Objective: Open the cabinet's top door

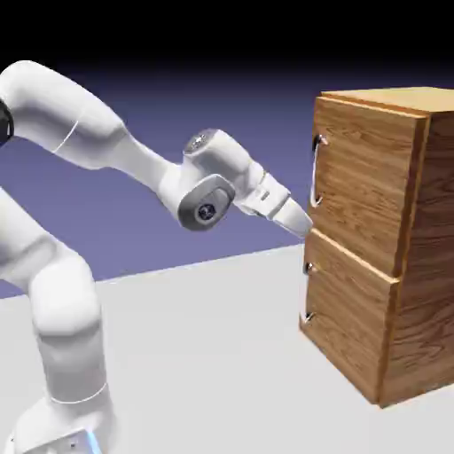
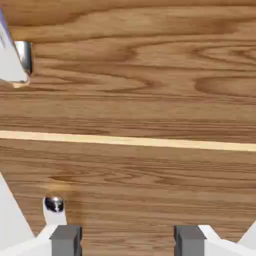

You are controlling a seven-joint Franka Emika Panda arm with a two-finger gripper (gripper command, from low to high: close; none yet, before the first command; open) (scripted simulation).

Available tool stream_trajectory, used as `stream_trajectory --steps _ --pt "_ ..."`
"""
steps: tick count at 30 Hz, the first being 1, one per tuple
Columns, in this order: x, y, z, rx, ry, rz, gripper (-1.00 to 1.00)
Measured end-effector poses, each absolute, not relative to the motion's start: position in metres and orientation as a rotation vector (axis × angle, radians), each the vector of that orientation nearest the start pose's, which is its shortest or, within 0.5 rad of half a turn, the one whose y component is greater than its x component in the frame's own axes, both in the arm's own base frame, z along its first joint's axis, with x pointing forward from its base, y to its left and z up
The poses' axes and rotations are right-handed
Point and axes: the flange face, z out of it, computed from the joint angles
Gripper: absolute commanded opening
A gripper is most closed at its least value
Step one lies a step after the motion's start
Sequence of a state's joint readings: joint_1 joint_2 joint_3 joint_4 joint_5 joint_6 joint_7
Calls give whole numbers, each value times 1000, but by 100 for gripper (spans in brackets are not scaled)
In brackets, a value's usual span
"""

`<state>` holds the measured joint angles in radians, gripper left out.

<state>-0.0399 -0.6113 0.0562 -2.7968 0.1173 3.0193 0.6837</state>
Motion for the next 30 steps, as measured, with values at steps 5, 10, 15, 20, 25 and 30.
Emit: stream_trajectory --steps 5,10,15,20,25,30 --pt "376 -10 511 -2333 1051 -1145 0" --pt "363 -12 540 -2238 1090 -1209 0" --pt "350 -8 562 -2149 1107 -1271 0" --pt "339 1 579 -2068 1105 -1334 0" --pt "330 16 589 -1996 1086 -1397 0" --pt "327 33 591 -1934 1054 -1461 0"
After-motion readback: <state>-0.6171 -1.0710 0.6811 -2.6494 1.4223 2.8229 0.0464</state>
